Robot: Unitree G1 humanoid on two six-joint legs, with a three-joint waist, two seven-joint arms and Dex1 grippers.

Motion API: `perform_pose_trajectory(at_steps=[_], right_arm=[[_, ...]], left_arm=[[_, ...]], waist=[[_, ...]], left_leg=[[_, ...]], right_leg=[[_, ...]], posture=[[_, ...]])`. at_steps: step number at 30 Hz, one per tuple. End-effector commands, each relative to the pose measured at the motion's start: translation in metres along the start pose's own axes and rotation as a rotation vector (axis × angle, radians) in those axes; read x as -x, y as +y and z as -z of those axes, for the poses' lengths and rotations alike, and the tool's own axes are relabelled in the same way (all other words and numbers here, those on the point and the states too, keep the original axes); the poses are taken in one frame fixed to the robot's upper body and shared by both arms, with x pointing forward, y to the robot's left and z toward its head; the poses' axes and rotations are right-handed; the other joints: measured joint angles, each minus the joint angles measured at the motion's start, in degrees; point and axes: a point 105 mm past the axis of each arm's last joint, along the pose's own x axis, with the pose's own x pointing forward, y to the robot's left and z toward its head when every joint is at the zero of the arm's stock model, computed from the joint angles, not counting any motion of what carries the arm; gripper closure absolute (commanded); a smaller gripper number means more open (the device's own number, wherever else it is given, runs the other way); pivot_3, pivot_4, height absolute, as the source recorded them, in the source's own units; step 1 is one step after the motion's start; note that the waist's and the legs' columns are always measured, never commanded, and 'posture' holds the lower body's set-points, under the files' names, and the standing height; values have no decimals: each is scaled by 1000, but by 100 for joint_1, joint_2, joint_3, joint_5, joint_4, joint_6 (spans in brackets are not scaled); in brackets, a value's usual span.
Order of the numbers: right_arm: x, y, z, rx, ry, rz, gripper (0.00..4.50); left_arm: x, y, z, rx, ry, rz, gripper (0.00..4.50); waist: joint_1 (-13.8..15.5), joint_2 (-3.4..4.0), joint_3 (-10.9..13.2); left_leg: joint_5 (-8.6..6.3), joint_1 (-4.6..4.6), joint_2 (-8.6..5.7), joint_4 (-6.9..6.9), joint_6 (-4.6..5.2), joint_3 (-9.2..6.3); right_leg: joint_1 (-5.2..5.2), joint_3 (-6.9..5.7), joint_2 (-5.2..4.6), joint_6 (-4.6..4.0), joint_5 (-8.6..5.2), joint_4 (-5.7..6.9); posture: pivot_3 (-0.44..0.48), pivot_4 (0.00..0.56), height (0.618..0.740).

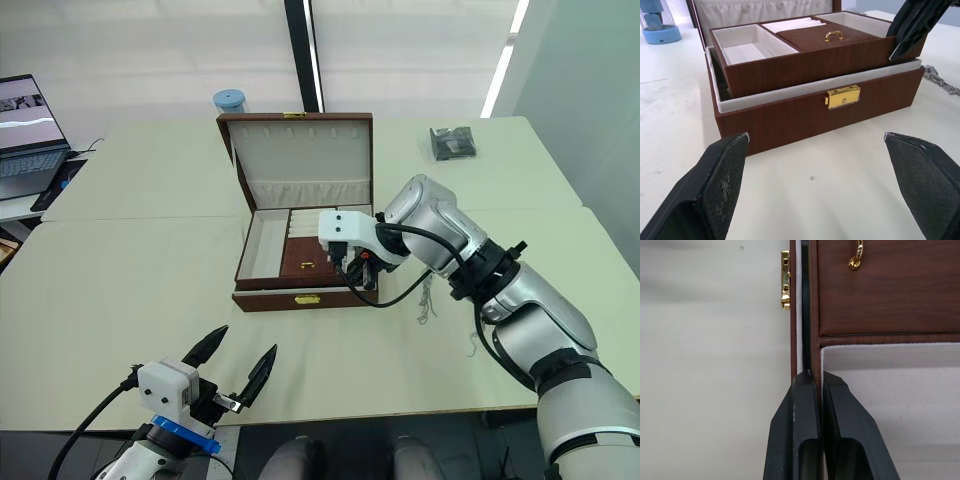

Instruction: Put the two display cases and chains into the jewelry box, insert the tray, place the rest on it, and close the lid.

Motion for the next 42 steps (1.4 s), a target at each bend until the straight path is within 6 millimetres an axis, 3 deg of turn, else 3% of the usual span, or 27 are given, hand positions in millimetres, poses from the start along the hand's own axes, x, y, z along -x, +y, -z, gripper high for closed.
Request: perform_pose_trajectory(at_steps=[1,14,27,42], right_arm=[[4,6,-14,23,-39,-15,4458],[2,14,-19,31,-52,-43,4458],[2,-5,-11,28,-33,33,4458],[-3,3,1,31,-5,2,4458]], left_arm=[[-1,-4,-12,-15,-42,14,0],[-4,-5,-13,-9,-41,19,0],[-4,-5,-12,-7,-38,21,0],[-6,-5,-13,-11,-39,31,0]], waist=[[-1,0,0],[-2,0,0],[-7,0,-1],[1,-1,-1]], left_leg=[[0,0,0,0,0,0],[0,-6,-1,0,0,0],[0,0,0,2,0,0],[0,-3,-1,2,0,-1]], right_leg=[[0,0,0,0,0,0],[-7,0,0,0,0,0],[-4,0,0,-5,3,2],[-4,-1,0,-8,5,1]], posture=[[0,150,740],[0,150,740],[0,150,740],[0,150,740]])
